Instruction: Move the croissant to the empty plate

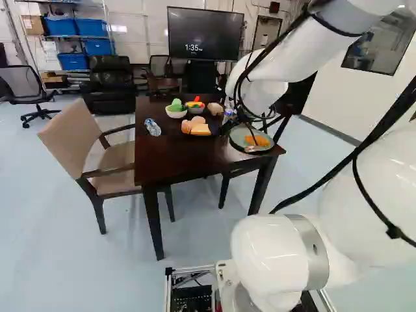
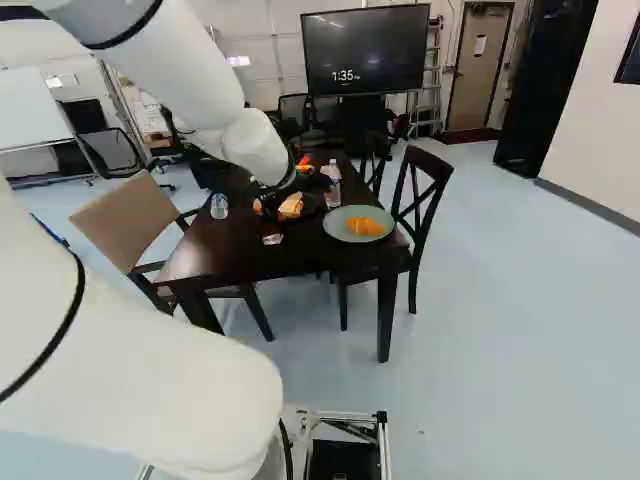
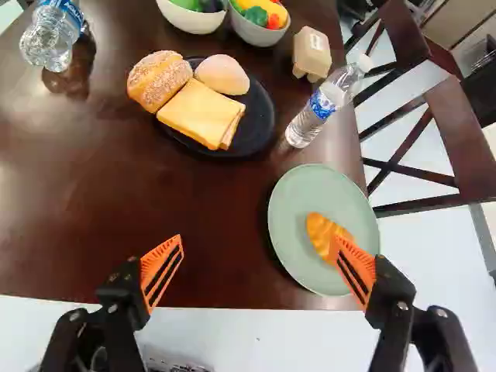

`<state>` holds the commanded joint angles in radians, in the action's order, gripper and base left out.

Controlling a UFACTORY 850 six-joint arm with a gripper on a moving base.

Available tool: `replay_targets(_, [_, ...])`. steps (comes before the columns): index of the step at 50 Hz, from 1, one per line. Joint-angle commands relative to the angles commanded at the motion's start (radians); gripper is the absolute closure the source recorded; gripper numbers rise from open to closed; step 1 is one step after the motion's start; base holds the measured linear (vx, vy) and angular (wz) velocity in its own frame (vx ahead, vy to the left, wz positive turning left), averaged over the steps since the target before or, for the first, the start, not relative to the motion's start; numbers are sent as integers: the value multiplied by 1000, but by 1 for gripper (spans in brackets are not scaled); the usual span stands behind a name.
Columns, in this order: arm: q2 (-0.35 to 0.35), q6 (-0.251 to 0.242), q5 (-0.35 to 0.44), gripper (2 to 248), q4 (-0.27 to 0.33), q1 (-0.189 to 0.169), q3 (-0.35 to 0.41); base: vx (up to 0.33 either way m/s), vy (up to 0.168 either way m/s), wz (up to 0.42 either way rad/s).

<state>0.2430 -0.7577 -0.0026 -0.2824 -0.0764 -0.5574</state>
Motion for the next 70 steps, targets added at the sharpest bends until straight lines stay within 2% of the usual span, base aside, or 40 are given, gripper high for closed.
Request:
replay_targets(22, [12, 243, 281, 3, 91, 25, 151, 0, 0, 0])
replay_targets(35, [17, 363, 419, 3, 135, 37, 225, 0, 0, 0])
replay_targets(57, [25, 533, 616, 3, 199, 54, 331, 0, 0, 0])
replay_targets(70, [29, 610, 705, 3, 228, 62, 379, 0, 0, 0])
